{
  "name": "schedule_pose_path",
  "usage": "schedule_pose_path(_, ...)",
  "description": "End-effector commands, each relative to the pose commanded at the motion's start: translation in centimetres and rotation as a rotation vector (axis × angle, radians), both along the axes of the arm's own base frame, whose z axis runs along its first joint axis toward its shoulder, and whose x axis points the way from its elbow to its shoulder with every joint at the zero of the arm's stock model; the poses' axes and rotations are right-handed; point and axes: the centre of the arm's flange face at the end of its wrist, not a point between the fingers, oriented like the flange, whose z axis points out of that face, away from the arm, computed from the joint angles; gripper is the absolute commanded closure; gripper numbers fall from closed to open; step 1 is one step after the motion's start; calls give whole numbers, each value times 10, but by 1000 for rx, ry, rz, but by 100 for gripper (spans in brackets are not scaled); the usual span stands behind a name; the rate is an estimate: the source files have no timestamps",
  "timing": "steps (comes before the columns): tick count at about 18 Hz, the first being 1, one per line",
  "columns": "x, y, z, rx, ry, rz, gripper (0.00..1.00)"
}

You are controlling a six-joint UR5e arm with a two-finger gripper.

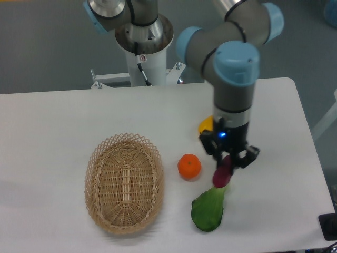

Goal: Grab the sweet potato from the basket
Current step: 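Lift the sweet potato out of the basket and carry it beside the bok choy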

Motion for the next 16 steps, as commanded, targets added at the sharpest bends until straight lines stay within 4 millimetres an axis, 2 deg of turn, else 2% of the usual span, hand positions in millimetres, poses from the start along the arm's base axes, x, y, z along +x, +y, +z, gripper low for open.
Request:
schedule_pose_path(4, -14, -15, -1, -13, 13, -15, 79)
schedule_pose_path(16, -15, -19, -10, -56, 29, -26, 79)
